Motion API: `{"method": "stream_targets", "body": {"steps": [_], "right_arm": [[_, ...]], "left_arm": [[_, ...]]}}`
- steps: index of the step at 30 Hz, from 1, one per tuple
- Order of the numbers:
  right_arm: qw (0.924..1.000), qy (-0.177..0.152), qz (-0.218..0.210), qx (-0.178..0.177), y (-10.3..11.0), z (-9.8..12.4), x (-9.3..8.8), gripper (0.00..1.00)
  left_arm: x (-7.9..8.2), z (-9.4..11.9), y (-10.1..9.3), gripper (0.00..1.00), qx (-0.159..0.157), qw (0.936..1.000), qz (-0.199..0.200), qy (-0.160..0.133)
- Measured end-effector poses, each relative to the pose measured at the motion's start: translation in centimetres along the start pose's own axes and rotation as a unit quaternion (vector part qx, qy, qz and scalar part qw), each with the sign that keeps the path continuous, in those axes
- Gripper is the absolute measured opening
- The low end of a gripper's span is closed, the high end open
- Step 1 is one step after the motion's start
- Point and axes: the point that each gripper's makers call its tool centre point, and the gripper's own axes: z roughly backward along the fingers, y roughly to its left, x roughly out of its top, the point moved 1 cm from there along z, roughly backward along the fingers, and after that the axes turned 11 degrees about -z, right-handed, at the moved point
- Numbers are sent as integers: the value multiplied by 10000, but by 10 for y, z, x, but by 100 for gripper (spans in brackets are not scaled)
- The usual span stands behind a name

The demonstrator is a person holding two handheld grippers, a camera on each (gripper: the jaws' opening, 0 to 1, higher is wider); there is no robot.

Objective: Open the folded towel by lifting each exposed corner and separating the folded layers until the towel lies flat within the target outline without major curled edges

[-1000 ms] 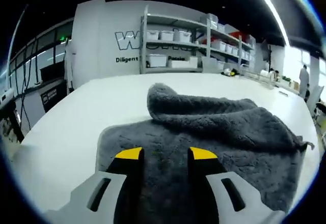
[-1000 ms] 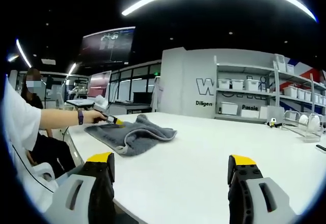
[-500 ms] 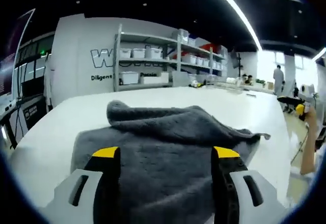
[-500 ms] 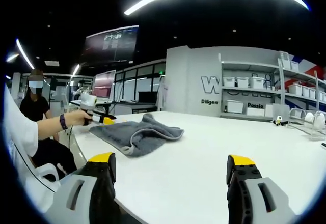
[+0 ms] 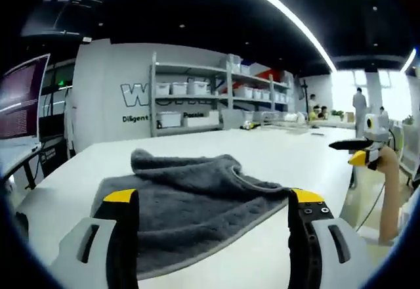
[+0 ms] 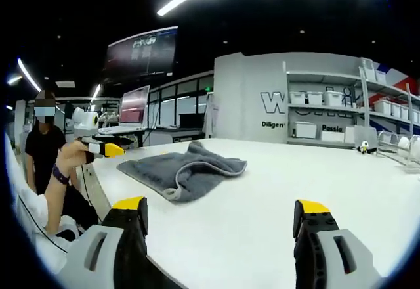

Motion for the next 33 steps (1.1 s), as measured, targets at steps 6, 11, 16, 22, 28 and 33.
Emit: {"method": "stream_targets", "body": {"steps": [6,11,16,22,28,33], "right_arm": [[9984,-168,-348,402,9,-38,7,90],[9988,-169,-151,433,7,-64,19,90],[9970,11,590,501,3,-98,41,89],[9916,645,842,741,-5,-145,40,83],[9876,920,883,915,-22,-190,46,77],[9890,1040,588,870,-50,-252,58,74]], "left_arm": [[-15,23,-4,99,54,9999,89,129],[-26,40,6,99,279,9995,-12,154],[-34,48,13,99,335,9991,-146,212],[-35,50,9,99,196,9992,-312,174],[-29,49,-1,99,-51,9995,-316,-63],[-27,52,1,99,-133,9991,-348,-208]]}}
